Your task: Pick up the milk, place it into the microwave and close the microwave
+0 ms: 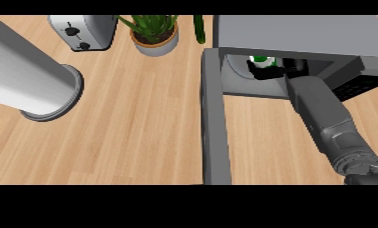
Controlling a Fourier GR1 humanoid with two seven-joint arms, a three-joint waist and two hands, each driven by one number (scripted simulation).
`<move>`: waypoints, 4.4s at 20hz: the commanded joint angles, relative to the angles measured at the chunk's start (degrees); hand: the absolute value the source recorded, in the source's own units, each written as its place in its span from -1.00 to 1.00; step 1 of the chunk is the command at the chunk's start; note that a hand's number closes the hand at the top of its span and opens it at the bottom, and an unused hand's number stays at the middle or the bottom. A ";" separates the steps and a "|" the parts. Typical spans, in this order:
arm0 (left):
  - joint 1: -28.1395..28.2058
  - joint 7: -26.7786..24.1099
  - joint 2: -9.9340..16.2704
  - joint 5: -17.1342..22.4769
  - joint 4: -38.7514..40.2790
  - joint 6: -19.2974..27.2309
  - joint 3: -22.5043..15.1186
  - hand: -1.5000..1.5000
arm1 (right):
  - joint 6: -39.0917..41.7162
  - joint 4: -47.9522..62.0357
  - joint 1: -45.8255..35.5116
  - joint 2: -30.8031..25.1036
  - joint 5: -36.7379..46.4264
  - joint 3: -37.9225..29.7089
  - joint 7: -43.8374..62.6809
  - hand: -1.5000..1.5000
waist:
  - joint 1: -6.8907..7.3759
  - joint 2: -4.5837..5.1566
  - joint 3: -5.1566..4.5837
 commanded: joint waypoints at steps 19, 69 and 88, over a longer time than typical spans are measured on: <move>-5.89 1.32 4.43 1.74 1.85 0.37 -0.17 -1.00 | -14.47 3.17 -4.26 -7.36 1.42 -0.85 4.23 1.00 | 4.93 3.01 0.24; -15.48 3.66 7.44 -7.36 8.48 0.16 -5.57 -1.00 | -17.45 3.69 -14.68 1.14 0.92 1.34 10.25 -1.00 | 7.04 2.13 -0.05; -10.87 0.95 -2.84 -16.42 8.40 -5.83 -15.85 -1.00 | -9.84 4.41 -9.69 0.14 -0.96 -0.28 5.12 -1.00 | -0.19 -0.33 -0.11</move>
